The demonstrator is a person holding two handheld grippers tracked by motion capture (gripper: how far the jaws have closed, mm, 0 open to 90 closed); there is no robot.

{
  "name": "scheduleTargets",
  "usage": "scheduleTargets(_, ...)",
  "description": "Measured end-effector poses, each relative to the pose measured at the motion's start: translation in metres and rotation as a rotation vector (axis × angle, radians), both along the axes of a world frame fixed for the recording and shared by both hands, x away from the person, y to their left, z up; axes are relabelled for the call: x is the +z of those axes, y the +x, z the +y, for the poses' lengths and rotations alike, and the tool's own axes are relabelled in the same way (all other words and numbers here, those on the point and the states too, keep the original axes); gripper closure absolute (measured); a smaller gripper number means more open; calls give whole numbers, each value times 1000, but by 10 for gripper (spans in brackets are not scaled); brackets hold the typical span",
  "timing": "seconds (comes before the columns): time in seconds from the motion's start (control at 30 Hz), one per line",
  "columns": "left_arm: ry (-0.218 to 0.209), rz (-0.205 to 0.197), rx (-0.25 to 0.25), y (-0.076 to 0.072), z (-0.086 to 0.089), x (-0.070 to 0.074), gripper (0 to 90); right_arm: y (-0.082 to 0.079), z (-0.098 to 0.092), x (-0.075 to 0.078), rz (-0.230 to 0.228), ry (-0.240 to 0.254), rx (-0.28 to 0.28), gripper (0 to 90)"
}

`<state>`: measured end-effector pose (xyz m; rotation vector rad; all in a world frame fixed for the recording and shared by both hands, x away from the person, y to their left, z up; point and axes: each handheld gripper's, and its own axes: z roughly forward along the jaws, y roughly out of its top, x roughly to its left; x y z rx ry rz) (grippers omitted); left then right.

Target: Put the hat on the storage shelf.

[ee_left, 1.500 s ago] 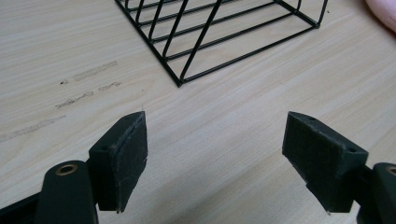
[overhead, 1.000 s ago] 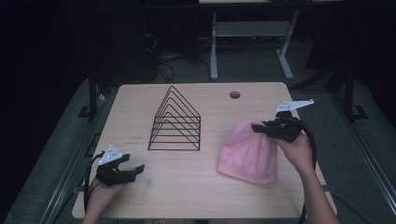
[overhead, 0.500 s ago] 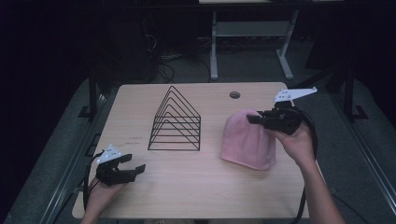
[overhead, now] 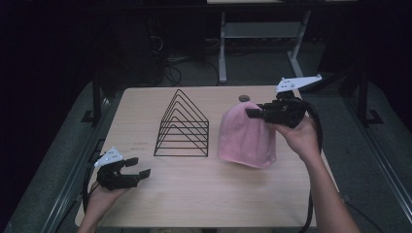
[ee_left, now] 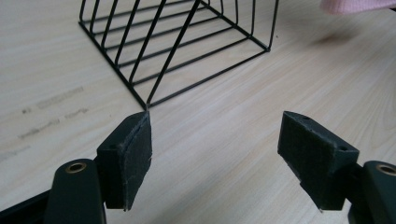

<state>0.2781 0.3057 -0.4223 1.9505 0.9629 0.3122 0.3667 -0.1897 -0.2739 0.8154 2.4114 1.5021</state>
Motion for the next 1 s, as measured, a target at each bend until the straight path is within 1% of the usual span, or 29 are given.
scheduleTargets(0.03,-4,-3,-6,0,0,2,259,1,4,6,-5,8,11,767)
scheduleTargets(0.17,6,-10,-51,2,-1,12,267,3,9,17,-23,22,34,767)
scheduleTargets(0.27,3,-13,-64,3,-1,16,286,3,13,25,-33,26,50,767)
scheduleTargets(0.33,4,-17,-78,4,-1,21,290,4,15,30,-38,27,57,767)
scheduleTargets(0.37,7,-18,-85,5,-2,23,290,4,15,30,-38,27,57,767)
scheduleTargets(0.43,18,-11,-101,7,-4,30,296,5,19,36,-46,26,64,767)
scheduleTargets(0.47,18,-11,-101,7,-4,30,297,5,19,36,-46,26,64,767)
scheduleTargets(0.5,10,-7,-114,8,-5,34,299,5,21,40,-50,34,77,767)
scheduleTargets(0.53,10,-7,-114,8,-5,34,301,5,23,42,-52,35,79,767)
scheduleTargets(0.6,15,-10,-132,9,-7,40,301,5,26,45,-54,41,89,767)
scheduleTargets(0.77,18,-11,-155,12,-10,47,301,7,31,52,-61,42,100,767)
scheduleTargets(0.83,27,-11,-171,14,-13,51,302,8,34,56,-69,49,108,767)
scheduleTargets(0.93,22,-8,-183,15,-14,53,313,9,38,61,-78,58,120,767)
scheduleTargets(0.97,27,-8,-190,16,-15,55,313,9,38,61,-78,58,120,767)
scheduleTargets(1.0,28,-8,-197,17,-16,57,315,11,42,64,-78,62,127,767)
